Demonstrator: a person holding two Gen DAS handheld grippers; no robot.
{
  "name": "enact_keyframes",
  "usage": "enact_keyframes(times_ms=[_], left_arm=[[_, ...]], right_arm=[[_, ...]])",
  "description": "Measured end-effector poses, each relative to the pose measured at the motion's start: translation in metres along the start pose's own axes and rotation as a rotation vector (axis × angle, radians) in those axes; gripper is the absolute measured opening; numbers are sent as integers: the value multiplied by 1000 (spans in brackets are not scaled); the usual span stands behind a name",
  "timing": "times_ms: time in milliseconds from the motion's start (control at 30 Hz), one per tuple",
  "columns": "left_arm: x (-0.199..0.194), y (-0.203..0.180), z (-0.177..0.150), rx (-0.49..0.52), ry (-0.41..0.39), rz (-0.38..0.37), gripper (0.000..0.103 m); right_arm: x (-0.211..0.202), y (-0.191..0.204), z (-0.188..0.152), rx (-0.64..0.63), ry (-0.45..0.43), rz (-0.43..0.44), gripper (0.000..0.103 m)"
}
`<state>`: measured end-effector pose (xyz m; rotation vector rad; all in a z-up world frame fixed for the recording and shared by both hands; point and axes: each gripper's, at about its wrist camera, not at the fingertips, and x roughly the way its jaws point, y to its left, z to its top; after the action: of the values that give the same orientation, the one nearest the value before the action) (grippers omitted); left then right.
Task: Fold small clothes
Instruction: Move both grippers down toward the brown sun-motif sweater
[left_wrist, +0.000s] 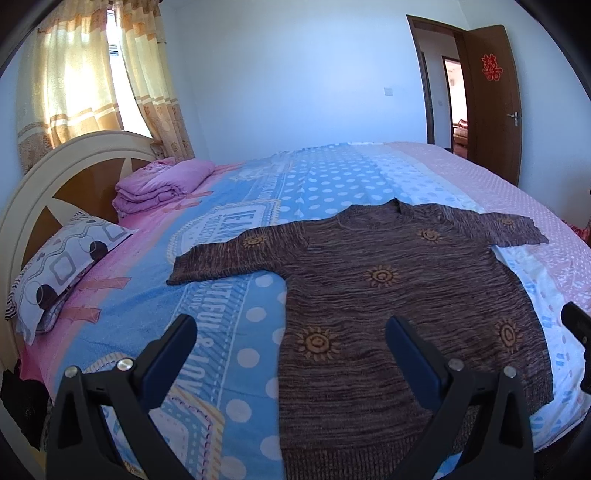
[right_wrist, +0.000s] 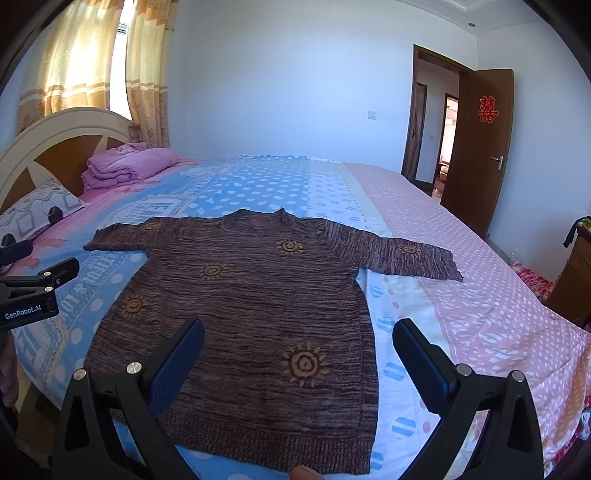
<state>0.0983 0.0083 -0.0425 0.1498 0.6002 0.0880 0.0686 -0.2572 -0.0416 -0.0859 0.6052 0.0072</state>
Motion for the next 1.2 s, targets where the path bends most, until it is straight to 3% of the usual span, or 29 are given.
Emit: enact_keyframes(times_ms=[400,633,1033,1200], left_arm=[[69,-26,31,55,37,43,103],[120,-52,45,73,84,41,103],[188,-100,62,134,88,52,103],[215,-112,64,132,133,45,103]], right_arm=[[80,-48,14,37,87,-79,102],[131,-92,24,71,149,-138,102],[211,-170,41,108,221,-237,102],[240,-201,44,120,245,-293,102]])
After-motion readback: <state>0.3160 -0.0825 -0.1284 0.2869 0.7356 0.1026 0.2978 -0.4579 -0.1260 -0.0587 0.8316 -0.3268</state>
